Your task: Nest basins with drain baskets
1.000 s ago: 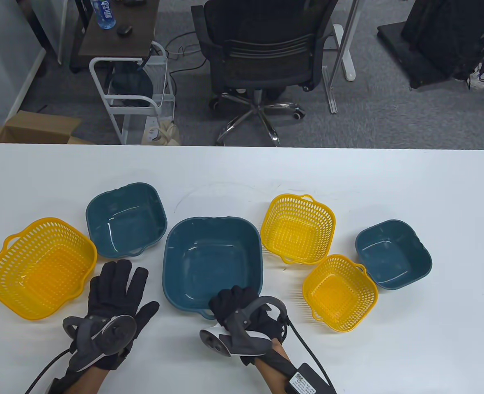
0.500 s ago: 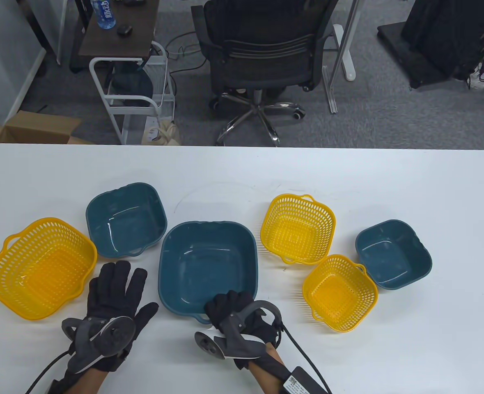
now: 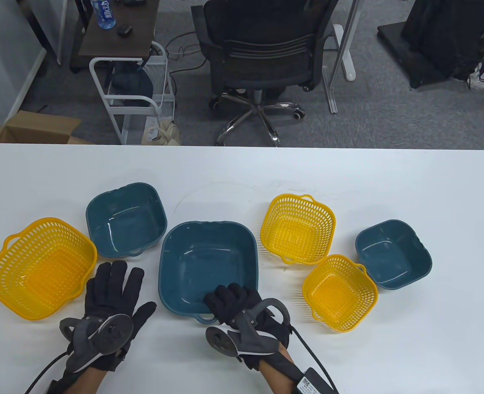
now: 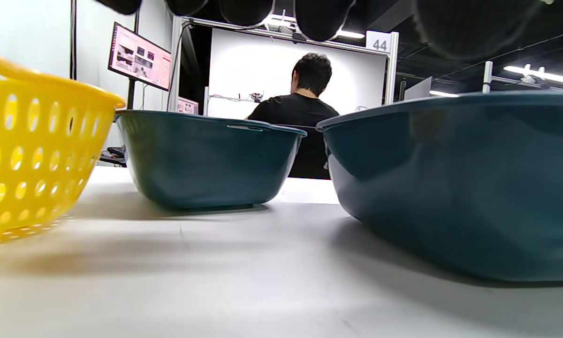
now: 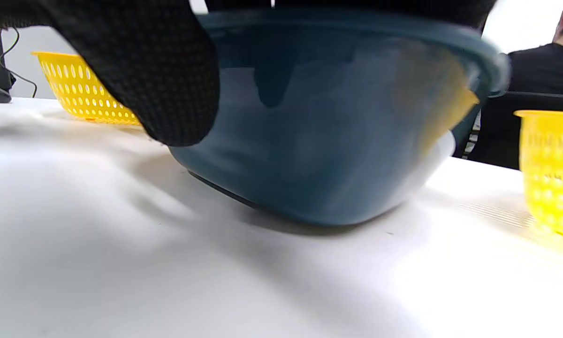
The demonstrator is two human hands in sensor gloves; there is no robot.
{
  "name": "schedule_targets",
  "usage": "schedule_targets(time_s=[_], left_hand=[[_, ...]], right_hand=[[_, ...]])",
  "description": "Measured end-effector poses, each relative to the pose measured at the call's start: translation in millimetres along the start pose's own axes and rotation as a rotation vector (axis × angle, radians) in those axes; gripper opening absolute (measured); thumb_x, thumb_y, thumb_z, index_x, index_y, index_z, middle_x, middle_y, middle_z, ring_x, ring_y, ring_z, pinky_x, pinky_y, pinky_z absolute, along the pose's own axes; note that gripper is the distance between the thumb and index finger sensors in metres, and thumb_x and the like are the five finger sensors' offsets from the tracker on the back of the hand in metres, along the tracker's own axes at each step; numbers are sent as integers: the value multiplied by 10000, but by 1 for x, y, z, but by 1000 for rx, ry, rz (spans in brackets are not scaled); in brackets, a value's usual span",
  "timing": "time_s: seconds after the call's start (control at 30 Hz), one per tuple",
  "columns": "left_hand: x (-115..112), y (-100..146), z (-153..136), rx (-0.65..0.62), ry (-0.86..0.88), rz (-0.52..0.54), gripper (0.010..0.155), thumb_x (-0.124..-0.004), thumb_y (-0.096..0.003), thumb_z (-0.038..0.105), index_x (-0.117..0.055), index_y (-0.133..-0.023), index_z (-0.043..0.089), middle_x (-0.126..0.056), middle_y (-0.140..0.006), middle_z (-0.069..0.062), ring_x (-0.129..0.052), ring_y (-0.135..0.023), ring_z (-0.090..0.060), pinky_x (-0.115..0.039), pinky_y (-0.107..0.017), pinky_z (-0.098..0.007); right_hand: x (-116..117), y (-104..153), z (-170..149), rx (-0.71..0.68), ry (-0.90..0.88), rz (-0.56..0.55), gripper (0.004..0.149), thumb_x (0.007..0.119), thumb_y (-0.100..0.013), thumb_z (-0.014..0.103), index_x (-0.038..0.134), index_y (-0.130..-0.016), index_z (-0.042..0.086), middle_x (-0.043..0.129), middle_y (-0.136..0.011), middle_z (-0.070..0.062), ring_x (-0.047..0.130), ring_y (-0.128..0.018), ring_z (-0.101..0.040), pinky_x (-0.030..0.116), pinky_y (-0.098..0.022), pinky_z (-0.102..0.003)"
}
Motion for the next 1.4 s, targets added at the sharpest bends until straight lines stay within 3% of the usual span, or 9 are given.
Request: schedule_targets(time_s=[0.07,0.13,0.3,0.4,0.57,0.7,0.93,1.17,1.4], left_hand=[[3,-1,-6,24,3,8,844,-677,-443,695,-429,-1135,278,-315,-1239,-145,-338,-1103,-500,-424,-751,-662],[6,-1,-14,61,11,7,862,-694,-439,695,-419,-1138,271,-303,-1238,-154,-315,-1100,-508,-409,-751,-662],[9,-1,-37,190,6,-20,928,-727,-423,709,-395,-1146,232,-290,-1235,-179,-286,-1093,-526,-388,-746,-668],[7,1,-54,326,-17,-73,958,-752,-425,700,-376,-1149,197,-304,-1233,-193,-304,-1091,-536,-394,-743,-673],[0,1,-79,469,-73,-112,957,-807,-428,656,-401,-1137,158,-384,-1215,-201,-407,-1074,-535,-440,-737,-649],[-1,2,-96,508,-38,-124,945,-829,-430,630,-417,-1131,147,-412,-1207,-202,-442,-1066,-531,-455,-740,-629],[-6,2,-114,563,-73,-177,878,-874,-429,583,-505,-1112,171,-522,-1182,-170,-554,-1045,-490,-514,-734,-611],[-13,-3,-116,571,-139,-197,787,-901,-440,518,-584,-1079,185,-662,-1120,-129,-728,-966,-437,-642,-695,-574],[-20,-9,-113,553,-194,-194,671,-908,-456,443,-663,-1029,194,-790,-1020,-88,-922,-792,-348,-799,-565,-477]], right_hand=[[-12,11,-9,-27,-30,-76,779,955,-393,355,576,-1040,147,628,-1070,-168,688,-961,-440,564,-709,-653],[-32,27,-16,-73,-106,-257,770,967,-378,377,617,-1023,143,667,-1056,-154,717,-955,-415,522,-708,-651],[-55,50,-45,-3,-266,-328,822,943,-382,461,582,-1046,140,610,-1084,-182,658,-980,-449,480,-716,-671],[-58,62,-72,71,-235,-396,801,925,-396,465,588,-1044,138,615,-1081,-186,665,-972,-456,493,-713,-673],[-31,69,-111,195,-197,-367,785,914,-411,443,574,-1049,137,601,-1085,-194,647,-974,-474,484,-707,-697],[-15,72,-128,244,-188,-357,782,912,-415,434,568,-1052,136,585,-1091,-198,629,-978,-492,472,-707,-710],[-22,77,-121,248,-43,-391,734,896,-433,406,589,-1043,136,608,-1081,-198,629,-973,-502,483,-700,-719],[-23,76,-111,224,69,-357,697,887,-440,399,620,-1031,142,630,-1071,-201,631,-969,-505,492,-695,-718],[-24,75,-100,186,108,-362,696,884,-442,396,615,-1032,144,625,-1072,-206,619,-971,-507,504,-695,-710]])
Point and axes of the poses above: the tracker on the back of each hand, its own z axis roughly to the thumb side, its own y axis roughly from the fingertips to the wrist, x = y × z, the point moved 4 cm from there along -y, roughly from the wrist to the fingertips
